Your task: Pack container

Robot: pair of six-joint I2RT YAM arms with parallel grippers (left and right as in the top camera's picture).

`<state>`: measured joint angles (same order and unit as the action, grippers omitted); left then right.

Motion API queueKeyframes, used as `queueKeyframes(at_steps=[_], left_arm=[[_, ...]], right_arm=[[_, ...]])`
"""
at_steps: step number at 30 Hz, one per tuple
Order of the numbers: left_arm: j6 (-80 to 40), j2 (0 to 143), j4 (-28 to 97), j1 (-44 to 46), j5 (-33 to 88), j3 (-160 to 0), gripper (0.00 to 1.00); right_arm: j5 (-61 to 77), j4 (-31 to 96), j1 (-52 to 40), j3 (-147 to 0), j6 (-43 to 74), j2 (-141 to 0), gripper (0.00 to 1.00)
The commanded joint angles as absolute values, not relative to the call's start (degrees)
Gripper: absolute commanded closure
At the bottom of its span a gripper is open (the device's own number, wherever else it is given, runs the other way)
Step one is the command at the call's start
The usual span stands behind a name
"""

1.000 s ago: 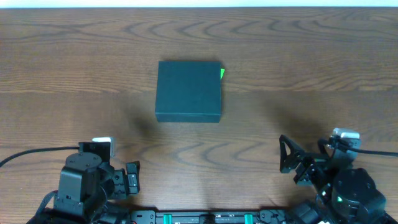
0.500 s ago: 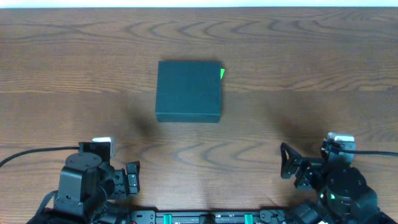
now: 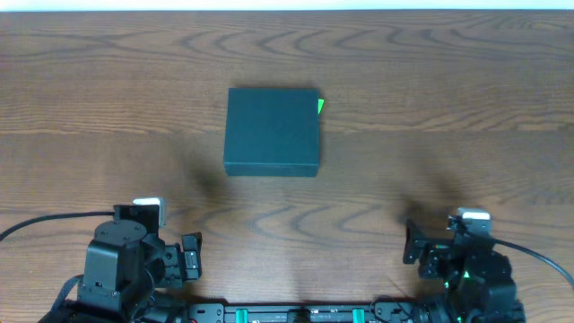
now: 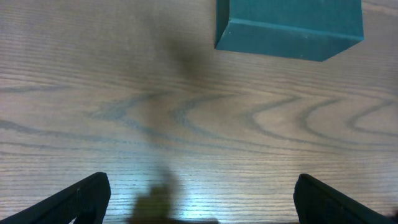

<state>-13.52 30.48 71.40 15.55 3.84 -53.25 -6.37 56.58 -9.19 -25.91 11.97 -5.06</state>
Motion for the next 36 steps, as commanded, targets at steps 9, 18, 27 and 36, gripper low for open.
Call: queueKeyframes(at_steps=[9, 18, 27, 36], left_arm=[[-14.0, 30.3, 71.4, 15.8, 2.9, -53.3, 0.05], [-14.0, 30.3, 71.4, 15.8, 2.9, -53.3, 0.05], [-14.0, 30.3, 71.4, 15.8, 2.9, -53.3, 0.05], [-14.0, 30.3, 71.4, 15.8, 2.9, -53.3, 0.05]], right_arm=[[-0.6, 61.8, -8.3, -20.8, 10.6, -0.3, 0.01], [-0.6, 61.7, -8.3, -20.6, 7.2, -0.3, 0.01], [-0.6, 61.7, -8.3, -20.6, 7.2, -0.3, 0.01], [-0.6, 61.7, -8.3, -20.6, 7.2, -0.3, 0.01]])
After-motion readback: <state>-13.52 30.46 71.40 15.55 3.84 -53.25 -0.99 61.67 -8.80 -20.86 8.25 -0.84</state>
